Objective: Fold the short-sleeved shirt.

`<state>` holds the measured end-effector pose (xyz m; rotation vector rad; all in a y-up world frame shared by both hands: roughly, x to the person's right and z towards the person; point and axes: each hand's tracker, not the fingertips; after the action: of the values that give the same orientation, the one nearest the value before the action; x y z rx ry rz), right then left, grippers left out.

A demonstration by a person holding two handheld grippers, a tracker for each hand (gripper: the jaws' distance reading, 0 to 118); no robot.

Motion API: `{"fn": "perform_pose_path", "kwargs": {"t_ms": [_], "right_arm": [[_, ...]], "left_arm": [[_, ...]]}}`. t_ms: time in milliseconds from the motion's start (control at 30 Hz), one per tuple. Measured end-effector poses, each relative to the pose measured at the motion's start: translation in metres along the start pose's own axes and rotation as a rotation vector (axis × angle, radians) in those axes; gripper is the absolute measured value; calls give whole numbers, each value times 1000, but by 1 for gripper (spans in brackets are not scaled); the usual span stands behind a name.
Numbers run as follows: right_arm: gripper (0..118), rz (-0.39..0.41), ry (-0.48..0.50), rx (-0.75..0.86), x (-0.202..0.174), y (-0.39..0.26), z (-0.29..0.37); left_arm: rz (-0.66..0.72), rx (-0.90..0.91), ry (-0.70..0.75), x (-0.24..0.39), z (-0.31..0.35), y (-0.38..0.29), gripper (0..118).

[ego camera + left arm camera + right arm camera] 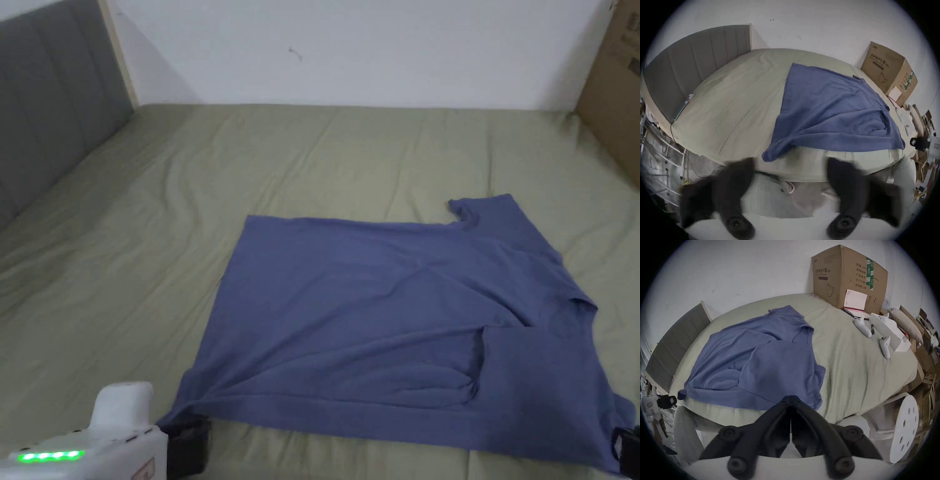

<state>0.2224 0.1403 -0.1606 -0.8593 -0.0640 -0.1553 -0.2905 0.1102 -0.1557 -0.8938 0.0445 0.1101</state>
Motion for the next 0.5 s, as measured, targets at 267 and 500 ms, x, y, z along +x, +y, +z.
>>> {"fn": "perform_pose_path", "kwargs": {"t_ms": [267,500], "right_arm": [[0,-35,18,-32,4,-8,-6],[0,-71,14,-38,14,-8,-2]], "left_arm": [[111,-141,-27,-22,-49,25,61],[115,-158,-5,-26,-48,26,2]]}}
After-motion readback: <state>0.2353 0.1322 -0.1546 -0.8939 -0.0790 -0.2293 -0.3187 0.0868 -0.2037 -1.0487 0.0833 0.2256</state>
